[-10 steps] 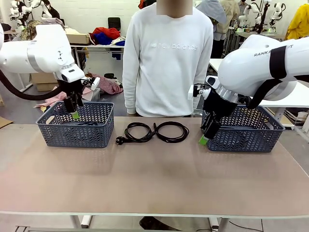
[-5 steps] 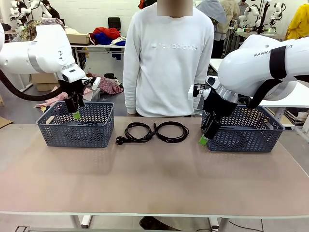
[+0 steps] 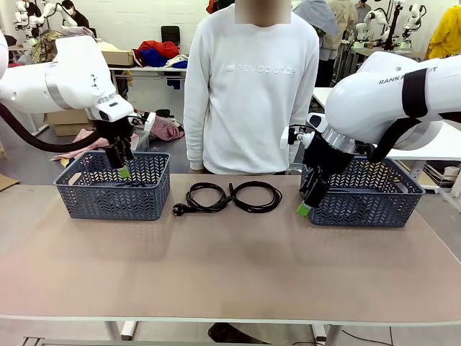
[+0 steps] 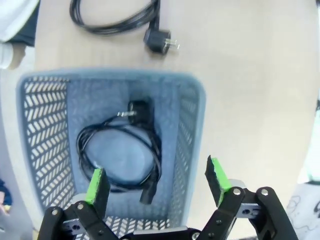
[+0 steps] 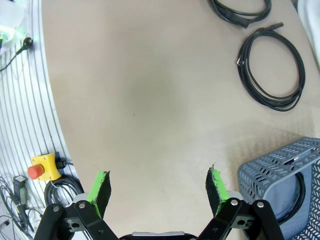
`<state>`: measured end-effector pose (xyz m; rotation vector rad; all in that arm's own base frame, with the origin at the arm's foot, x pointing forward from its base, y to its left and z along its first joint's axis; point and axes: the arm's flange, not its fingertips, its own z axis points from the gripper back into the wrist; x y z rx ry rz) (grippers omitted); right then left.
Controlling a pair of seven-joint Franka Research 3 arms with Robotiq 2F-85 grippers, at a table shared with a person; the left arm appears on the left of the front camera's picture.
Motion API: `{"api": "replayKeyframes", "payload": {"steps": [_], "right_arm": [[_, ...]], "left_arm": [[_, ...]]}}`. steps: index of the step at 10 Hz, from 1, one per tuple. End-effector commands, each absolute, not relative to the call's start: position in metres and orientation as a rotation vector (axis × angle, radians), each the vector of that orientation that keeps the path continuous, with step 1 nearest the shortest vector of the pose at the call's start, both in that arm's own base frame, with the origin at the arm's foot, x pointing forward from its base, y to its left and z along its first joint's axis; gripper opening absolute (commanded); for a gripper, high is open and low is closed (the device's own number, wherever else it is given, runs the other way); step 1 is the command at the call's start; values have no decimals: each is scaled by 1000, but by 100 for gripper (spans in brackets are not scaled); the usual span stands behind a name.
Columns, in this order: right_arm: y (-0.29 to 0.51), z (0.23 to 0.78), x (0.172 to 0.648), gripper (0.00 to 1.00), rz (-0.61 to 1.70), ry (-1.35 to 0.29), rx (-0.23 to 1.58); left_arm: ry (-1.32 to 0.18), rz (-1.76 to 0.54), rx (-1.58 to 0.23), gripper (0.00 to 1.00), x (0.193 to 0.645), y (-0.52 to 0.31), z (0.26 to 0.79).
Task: Organize the cables according to human instructions.
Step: Pick up a bundle of cables and place it in the basket indicated by the human.
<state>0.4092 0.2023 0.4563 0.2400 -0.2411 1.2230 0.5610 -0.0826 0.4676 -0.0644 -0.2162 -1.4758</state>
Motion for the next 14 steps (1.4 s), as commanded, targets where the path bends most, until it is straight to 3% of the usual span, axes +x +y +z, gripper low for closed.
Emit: {"api": "replayKeyframes", "payload": {"steps": [1, 8, 14], "right_arm": [[204, 459, 411, 100, 1222, -247, 235], [204, 459, 411, 100, 1222, -247, 235], [204, 459, 411, 100, 1222, -247, 235]], "left_arm": [[-280, -1419, -87, 100, 523, -100, 467], [-390, -1435, -216, 100, 425, -164, 446], [-367, -1436, -245, 100, 414, -177, 443]]}}
